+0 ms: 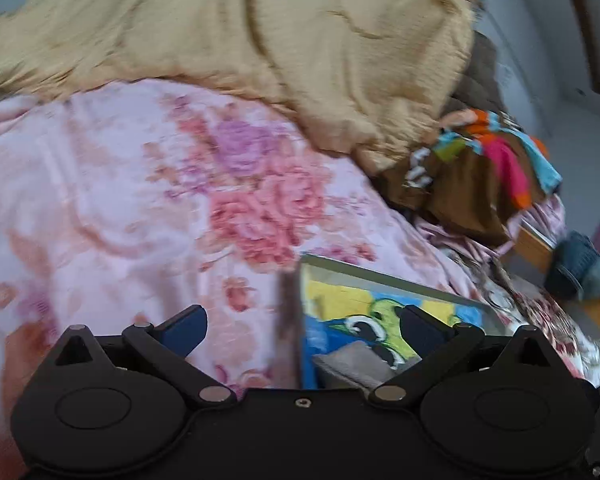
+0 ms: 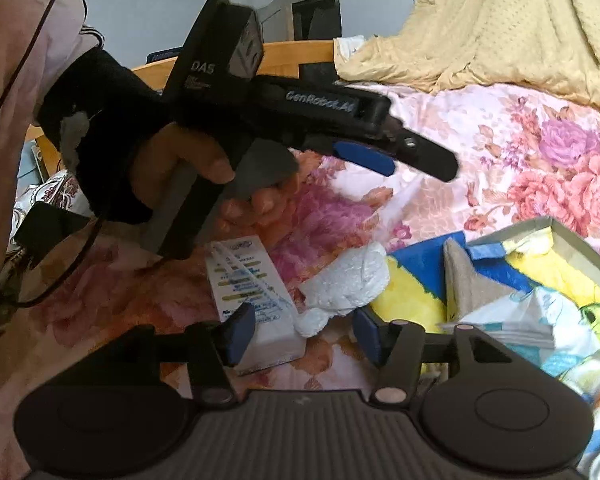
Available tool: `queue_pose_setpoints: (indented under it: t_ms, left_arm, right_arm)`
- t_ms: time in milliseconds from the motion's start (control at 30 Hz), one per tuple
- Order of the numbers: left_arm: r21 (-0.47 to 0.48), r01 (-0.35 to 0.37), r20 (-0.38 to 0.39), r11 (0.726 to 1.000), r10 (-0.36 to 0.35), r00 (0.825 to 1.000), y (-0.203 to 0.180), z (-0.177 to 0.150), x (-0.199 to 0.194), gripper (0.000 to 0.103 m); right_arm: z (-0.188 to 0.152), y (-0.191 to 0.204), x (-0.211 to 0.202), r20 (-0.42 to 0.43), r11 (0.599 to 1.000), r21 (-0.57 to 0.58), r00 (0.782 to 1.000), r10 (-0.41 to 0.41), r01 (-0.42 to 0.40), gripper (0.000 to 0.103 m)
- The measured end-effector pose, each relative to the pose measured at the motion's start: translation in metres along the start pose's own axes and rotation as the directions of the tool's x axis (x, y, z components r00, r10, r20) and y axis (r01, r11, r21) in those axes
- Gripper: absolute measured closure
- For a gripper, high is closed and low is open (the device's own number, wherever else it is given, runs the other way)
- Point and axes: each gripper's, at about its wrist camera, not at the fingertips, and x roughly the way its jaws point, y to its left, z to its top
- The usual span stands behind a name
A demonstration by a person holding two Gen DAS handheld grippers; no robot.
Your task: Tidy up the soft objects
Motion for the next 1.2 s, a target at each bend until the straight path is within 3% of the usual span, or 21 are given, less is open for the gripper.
queue_pose_setpoints:
  t_ms: [133, 200, 367, 533, 700, 933, 1033, 1200]
  left_arm:
    - [0.020, 0.057, -0.009, 0.998, -0.057, 0.998, -0.012, -0.002, 0.009, 0.001]
    - [0.032, 0.061, 0.002, 0.998, -0.062, 0.998, -0.017, -0.004, 0.011, 0.001]
    - [-0.004, 0.027, 0.027, 1.000, -0.027, 0.999, -0.015, -0.003, 0.014, 0.001]
    - [-0.042, -0.025, 0.056, 0.999, 0.027, 0.998, 0.003, 0.005, -0.001, 0.001]
    - [-0.070, -0.054, 0.054, 0.996, 0.058, 0.997, 0.019, 0.008, -0.013, 0.001]
    - [-0.084, -0.075, 0.048, 0.994, 0.080, 0.996, 0.029, 0.007, -0.029, 0.001]
    - [-0.089, -0.090, 0.049, 0.992, 0.095, 0.994, 0.034, 0.007, -0.038, 0.001]
    - [-0.092, -0.082, 0.021, 0.992, 0.085, 0.996, 0.039, 0.002, -0.042, 0.001]
  right_arm:
    - [0.000, -0.002, -0.005, 0.022, 1.000, 0.001, 1.000, -0.002, 0.002, 0.041]
    - [0.001, -0.004, -0.008, 0.030, 1.000, -0.011, 0.999, -0.012, 0.012, 0.030]
    - [0.014, -0.002, -0.011, 0.072, 0.996, -0.087, 0.997, -0.024, 0.030, 0.026]
    - [0.035, 0.001, -0.012, 0.174, 0.970, -0.199, 0.979, -0.105, 0.139, 0.025]
    - [0.040, -0.028, 0.007, 0.178, 0.980, -0.108, 0.973, -0.144, 0.165, 0.012]
    - [0.032, -0.048, 0.028, 0.189, 0.974, 0.011, 0.956, -0.224, 0.226, 0.011]
    - [0.037, -0.046, 0.018, 0.212, 0.971, 0.030, 0.948, -0.237, 0.236, 0.011]
    - [0.047, -0.009, -0.012, 0.266, 0.982, 0.036, 0.946, -0.187, 0.184, 0.007]
